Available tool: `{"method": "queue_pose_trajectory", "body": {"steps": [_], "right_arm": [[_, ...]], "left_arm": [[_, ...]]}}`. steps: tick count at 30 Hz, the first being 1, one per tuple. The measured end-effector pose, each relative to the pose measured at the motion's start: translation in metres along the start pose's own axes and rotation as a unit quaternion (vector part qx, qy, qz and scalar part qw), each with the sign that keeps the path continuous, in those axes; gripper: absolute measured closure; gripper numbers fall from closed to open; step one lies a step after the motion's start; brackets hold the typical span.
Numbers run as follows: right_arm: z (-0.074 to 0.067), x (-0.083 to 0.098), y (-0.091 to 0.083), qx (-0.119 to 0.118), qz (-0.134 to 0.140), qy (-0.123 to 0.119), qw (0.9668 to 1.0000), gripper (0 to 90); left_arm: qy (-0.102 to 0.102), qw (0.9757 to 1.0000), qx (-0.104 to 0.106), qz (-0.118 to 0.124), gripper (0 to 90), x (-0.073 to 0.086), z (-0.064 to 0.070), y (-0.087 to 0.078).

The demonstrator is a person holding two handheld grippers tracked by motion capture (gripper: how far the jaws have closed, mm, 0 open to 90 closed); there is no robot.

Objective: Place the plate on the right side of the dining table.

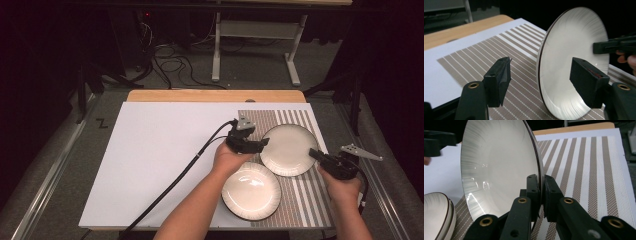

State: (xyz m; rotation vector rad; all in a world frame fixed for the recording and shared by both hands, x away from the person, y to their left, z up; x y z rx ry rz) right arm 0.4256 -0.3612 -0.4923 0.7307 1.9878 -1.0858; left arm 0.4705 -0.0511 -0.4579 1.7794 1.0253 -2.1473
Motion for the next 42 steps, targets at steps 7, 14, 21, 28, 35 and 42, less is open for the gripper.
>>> {"method": "queue_pose_trajectory", "body": {"steps": [7, 14, 21, 28, 35, 42], "right_arm": [[0.005, 0.0, 0.002, -0.001, -0.014, 0.027, 0.9996, 86.5], [0.004, 0.001, 0.001, -0.005, -0.016, 0.048, 0.9987, 87.1], [-0.005, -0.002, 0.003, 0.009, -0.019, 0.044, 0.9988, 87.1], [-0.007, -0.004, 0.007, 0.026, -0.021, 0.041, 0.9986, 86.8], [-0.005, -0.004, 0.01, 0.033, -0.028, 0.042, 0.9982, 86.2], [-0.001, -0.002, 0.011, 0.041, -0.038, 0.049, 0.9972, 85.2]], "left_arm": [[-0.002, 0.9989, -0.03, 0.035, 29.8, 0.011, -0.021, -0.066], [0.017, 0.9967, -0.069, 0.039, 28.5, 0.028, -0.041, -0.121], [0.024, 0.9926, -0.109, 0.048, 24.9, 0.05, -0.052, -0.176], [0.027, 0.9901, -0.13, 0.047, 21.4, 0.073, -0.051, -0.218], [0.018, 0.9865, -0.154, 0.052, 16.0, 0.097, -0.049, -0.251], [0.013, 0.982, -0.179, 0.058, 0.2, 0.12, -0.047, -0.277]]}}
Point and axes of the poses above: each handheld gripper's, and its own axes: y roughly forward along the jaws, x roughly out of its underside, z roughly to its right, the point moved 3 cm from there along y, roughly forward along the jaws, and after that the axes turned 8 degrees about y, right-handed, at the moved point
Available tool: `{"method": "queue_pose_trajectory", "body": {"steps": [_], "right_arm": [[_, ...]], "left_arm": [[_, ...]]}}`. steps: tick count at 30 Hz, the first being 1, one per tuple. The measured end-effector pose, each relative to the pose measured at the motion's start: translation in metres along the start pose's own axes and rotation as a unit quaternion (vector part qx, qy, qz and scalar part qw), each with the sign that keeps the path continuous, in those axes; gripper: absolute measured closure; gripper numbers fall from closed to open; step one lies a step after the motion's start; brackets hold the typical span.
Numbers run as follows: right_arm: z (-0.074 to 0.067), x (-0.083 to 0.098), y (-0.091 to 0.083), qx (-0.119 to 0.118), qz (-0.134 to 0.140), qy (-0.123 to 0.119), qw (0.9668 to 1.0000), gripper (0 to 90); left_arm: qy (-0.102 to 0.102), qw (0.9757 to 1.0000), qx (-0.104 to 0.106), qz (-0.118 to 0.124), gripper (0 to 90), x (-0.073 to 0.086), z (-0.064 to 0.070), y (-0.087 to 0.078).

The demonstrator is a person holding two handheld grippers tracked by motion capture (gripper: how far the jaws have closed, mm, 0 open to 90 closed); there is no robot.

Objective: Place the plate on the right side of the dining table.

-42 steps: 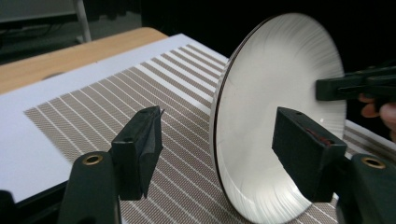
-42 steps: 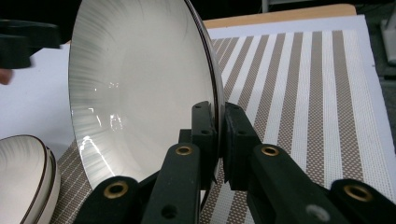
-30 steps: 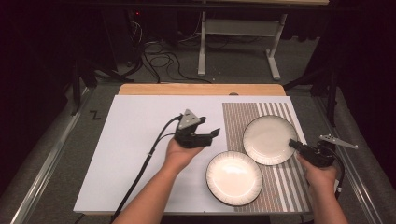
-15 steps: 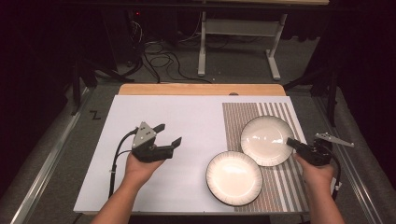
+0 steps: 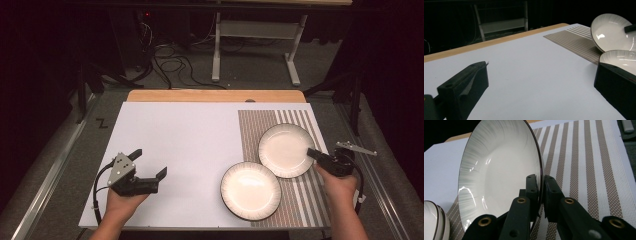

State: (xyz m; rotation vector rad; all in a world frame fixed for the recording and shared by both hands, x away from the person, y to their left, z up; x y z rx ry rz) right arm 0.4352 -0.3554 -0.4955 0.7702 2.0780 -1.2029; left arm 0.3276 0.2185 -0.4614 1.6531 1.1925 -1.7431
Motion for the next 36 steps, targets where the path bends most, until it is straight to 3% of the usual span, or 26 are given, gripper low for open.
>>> {"method": "queue_pose_trajectory", "body": {"steps": [12, 18, 28, 32, 36], "right_arm": [[0.01, 0.002, 0.009, 0.004, -0.013, 0.023, 0.9997, 83.1], [0.016, 0.004, 0.017, 0.021, -0.028, 0.038, 0.9987, 79.3], [0.018, 0.013, 0.017, 0.046, -0.052, 0.047, 0.9965, 73.0], [0.017, 0.018, 0.014, 0.063, -0.068, 0.027, 0.9953, 68.4], [0.013, 0.018, 0.006, 0.078, -0.051, 0.0, 0.9956, 65.7]], "left_arm": [[-0.008, 0.9999, 0.0, 0.01, 0.2, 0.002, -0.003, -0.008], [-0.009, 1.0, 0.001, 0.003, 0.2, 0.005, -0.003, -0.006], [-0.011, 0.9999, 0.006, -0.001, 0.2, 0.007, -0.002, -0.003], [-0.015, 0.9999, 0.006, -0.001, 0.2, 0.007, -0.001, -0.002], [-0.019, 0.9998, 0.006, -0.001, 0.2, 0.007, -0.001, -0.001]]}}
Point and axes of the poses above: each handheld gripper's, and its own axes: y roughly forward along the jaws, x roughly out of its underside, z roughly to its right, the point moved 3 cm from there along y, roughly forward along the jaws, and after that the axes turned 8 degrees about y, right-handed, at the moved point
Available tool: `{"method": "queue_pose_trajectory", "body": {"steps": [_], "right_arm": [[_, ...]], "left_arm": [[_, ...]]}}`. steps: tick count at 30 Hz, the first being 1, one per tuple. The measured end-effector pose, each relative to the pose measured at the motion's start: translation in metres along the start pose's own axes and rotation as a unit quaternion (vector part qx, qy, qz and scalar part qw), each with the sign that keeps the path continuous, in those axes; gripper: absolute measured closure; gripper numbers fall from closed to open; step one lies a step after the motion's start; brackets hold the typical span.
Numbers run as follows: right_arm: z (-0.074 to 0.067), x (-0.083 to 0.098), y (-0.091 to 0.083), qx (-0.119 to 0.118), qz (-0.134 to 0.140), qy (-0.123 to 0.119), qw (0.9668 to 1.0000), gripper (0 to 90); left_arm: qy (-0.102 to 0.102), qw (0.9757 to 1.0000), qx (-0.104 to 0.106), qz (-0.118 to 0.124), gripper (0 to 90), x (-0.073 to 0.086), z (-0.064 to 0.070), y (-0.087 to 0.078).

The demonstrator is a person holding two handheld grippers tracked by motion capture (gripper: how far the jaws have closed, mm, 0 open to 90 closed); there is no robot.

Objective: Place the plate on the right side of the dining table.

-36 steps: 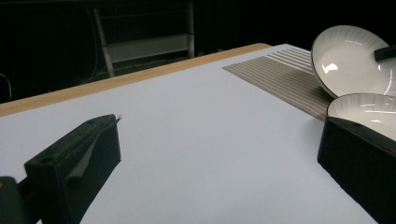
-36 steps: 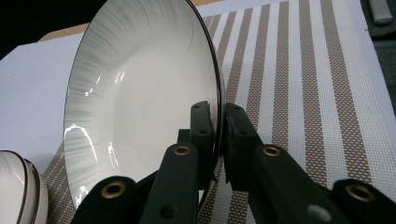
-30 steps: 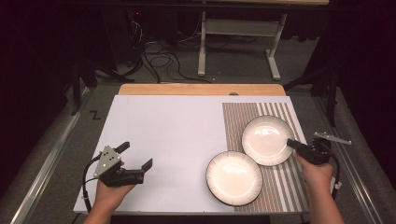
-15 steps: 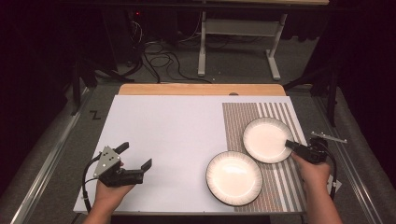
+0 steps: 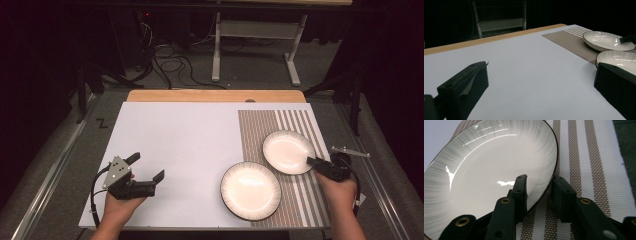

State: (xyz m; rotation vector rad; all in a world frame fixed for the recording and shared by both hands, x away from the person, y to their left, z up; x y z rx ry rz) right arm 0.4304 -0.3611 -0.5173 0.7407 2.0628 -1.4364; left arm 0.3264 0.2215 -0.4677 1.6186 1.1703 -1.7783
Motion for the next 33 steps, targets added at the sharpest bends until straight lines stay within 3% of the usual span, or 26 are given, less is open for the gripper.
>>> {"method": "queue_pose_trajectory", "body": {"steps": [1, 2, 4, 5, 7, 8, 10, 11, 14, 15, 16, 17, 20, 21, 25, 26, 27, 29, 30, 32, 33], "right_arm": [[-0.003, 0.0, -0.006, 0.005, 0.012, -0.015, 0.9998, 62.4], [-0.003, 0.0, -0.006, 0.005, 0.012, -0.015, 0.9998, 62.4], [-0.007, 0.0, -0.012, -0.003, 0.025, -0.021, 0.9995, 58.6], [-0.013, 0.0, -0.018, -0.013, 0.043, -0.038, 0.9983, 54.1], [-0.016, 0.0, -0.02, -0.018, 0.048, -0.043, 0.9977, 52.5], [-0.023, 0.0, -0.024, -0.033, 0.061, -0.062, 0.9957, 46.0], [-0.026, 0.0, -0.026, -0.037, 0.065, -0.068, 0.9949, 44.2], [-0.036, 0.001, -0.03, -0.051, 0.072, -0.082, 0.9927, 38.2], [-0.045, 0.001, -0.033, -0.06, 0.079, -0.092, 0.9908, 33.6], [-0.058, 0.001, -0.038, -0.071, 0.089, -0.104, 0.9879, 29.1], [-0.058, 0.001, -0.038, -0.071, 0.089, -0.104, 0.9879, 29.1], [-0.068, 0.001, -0.041, -0.083, 0.095, -0.12, 0.9847, 25.1], [-0.08, 0.002, -0.045, -0.092, 0.1, -0.133, 0.9817, 19.3], [-0.094, 0.004, -0.048, -0.098, 0.11, -0.147, 0.9781, 14.2], [-0.121, 0.011, -0.055, -0.123, 0.12, -0.169, 0.9705, 2.5], [-0.121, 0.011, -0.055, -0.123, 0.12, -0.169, 0.9705, 2.5], [-0.135, 0.015, -0.057, -0.136, 0.124, -0.179, 0.9664, 0.4], [-0.144, 0.019, -0.059, -0.146, 0.128, -0.187, 0.9629, 0.3], [-0.144, 0.019, -0.059, -0.146, 0.128, -0.187, 0.9629, 0.3], [-0.16, 0.025, -0.063, -0.163, 0.132, -0.202, 0.9566, 0.3], [-0.16, 0.025, -0.063, -0.163, 0.132, -0.202, 0.9566, 0.3]], "left_arm": [[-0.002, 1.0, 0.0, 0.0, 0.2, 0.0, 0.0, 0.0], [-0.002, 1.0, 0.0, 0.0, 0.2, 0.0, 0.0, 0.0], [-0.004, 1.0, 0.002, -0.004, 0.2, 0.001, 0.0, 0.001], [-0.006, 1.0, 0.003, -0.006, 0.2, 0.002, 0.0, 0.002], [-0.011, 0.9999, 0.006, -0.009, 0.2, 0.003, -0.001, 0.003], [-0.013, 0.9998, 0.005, -0.011, 0.2, 0.004, -0.001, 0.003], [-0.017, 0.9997, 0.007, -0.013, 0.2, 0.004, -0.002, 0.004], [-0.023, 0.9996, 0.008, -0.013, 0.2, 0.004, -0.002, 0.004], [-0.022, 0.9996, 0.006, -0.015, 0.2, 0.004, -0.001, 0.003], [-0.023, 0.9996, 0.008, -0.016, 0.2, 0.004, -0.001, 0.002], [-0.023, 0.9996, 0.008, -0.016, 0.2, 0.004, -0.001, 0.002], [-0.023, 0.9995, 0.007, -0.019, 0.2, 0.004, -0.001, 0.003], [-0.023, 0.9994, 0.009, -0.022, 0.2, 0.005, -0.001, 0.003], [-0.022, 0.9994, 0.01, -0.025, 0.2, 0.005, 0.0, 0.003], [-0.019, 0.9994, 0.012, -0.026, 0.2, 0.006, 0.001, 0.003], [-0.019, 0.9994, 0.012, -0.026, 0.2, 0.006, 0.001, 0.003], [-0.018, 0.9994, 0.013, -0.026, 0.2, 0.006, 0.002, 0.003], [-0.015, 0.9994, 0.016, -0.028, 0.2, 0.006, 0.004, 0.002], [-0.015, 0.9994, 0.016, -0.028, 0.2, 0.006, 0.004, 0.002], [-0.01, 0.9993, 0.019, -0.03, 0.2, 0.006, 0.007, 0.003], [-0.01, 0.9993, 0.019, -0.03, 0.2, 0.006, 0.007, 0.003]]}}
Point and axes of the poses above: each handheld gripper's, and its own axes: y roughly forward along the jaws, x roughly out of its underside, z roughly to its right, the point moved 3 cm from there along y, roughly forward along the jaws, and after that the axes turned 8 degrees about y, right-handed, at the moved point
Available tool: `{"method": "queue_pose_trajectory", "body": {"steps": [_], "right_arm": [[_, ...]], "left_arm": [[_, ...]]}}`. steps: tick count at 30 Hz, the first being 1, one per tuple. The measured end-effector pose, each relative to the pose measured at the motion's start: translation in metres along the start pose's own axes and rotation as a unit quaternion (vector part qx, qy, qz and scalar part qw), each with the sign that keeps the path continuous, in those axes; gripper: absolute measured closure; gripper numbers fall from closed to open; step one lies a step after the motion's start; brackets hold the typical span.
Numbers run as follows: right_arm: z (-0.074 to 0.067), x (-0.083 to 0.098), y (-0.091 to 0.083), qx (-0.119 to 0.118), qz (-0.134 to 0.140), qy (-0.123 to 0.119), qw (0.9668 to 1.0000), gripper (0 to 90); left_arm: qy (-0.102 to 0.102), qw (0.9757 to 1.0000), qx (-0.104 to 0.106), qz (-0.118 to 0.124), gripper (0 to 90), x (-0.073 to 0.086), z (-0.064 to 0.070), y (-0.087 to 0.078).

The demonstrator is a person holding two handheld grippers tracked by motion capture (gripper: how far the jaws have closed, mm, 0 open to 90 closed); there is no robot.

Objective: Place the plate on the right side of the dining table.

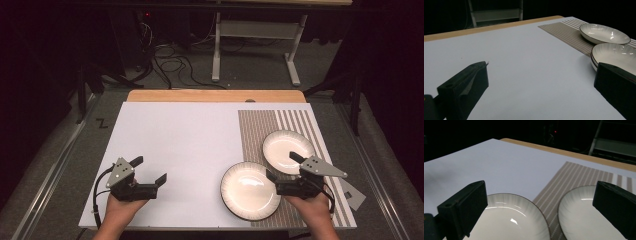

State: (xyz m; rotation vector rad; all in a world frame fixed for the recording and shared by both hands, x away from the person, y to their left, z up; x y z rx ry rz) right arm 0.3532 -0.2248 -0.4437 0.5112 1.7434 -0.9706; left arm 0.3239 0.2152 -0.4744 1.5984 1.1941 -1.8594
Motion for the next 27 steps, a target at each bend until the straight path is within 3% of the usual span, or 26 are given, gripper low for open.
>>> {"method": "queue_pose_trajectory", "body": {"steps": [1, 2, 7, 8, 14, 27], "right_arm": [[-0.004, 0.0, 0.0, -0.006, 0.001, -0.002, 1.0, 0.3], [-0.017, 0.001, 0.002, -0.018, 0.001, -0.011, 0.9998, 0.3], [-0.031, 0.004, 0.002, -0.032, 0.002, -0.018, 0.9993, 0.3], [-0.034, 0.007, 0.003, -0.034, 0.002, -0.03, 0.999, 0.3], [-0.029, 0.011, 0.004, -0.035, 0.0, -0.017, 0.9992, 0.3], [-0.024, 0.012, 0.004, -0.033, -0.001, -0.013, 0.9994, 0.3]], "left_arm": [[0.004, 1.0, 0.001, -0.002, 0.2, 0.0, 0.002, 0.0], [0.007, 1.0, 0.002, -0.002, 0.2, 0.0, 0.004, 0.001], [0.018, 0.9998, 0.004, -0.003, 0.2, 0.001, 0.011, 0.001], [0.019, 0.9998, 0.005, -0.004, 0.2, 0.002, 0.011, 0.002], [0.016, 0.9998, 0.002, -0.009, 0.2, 0.004, 0.01, 0.005], [0.009, 0.9999, -0.003, -0.008, 0.2, 0.006, 0.007, 0.004]]}}
Point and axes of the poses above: each handheld gripper's, and its own axes: y roughly forward along the jaws, x roughly out of its underside, z roughly to its right, the point moved 3 cm from there along y, roughly forward along the jaws, and after that the axes turned 8 degrees about y, right-handed, at the moved point
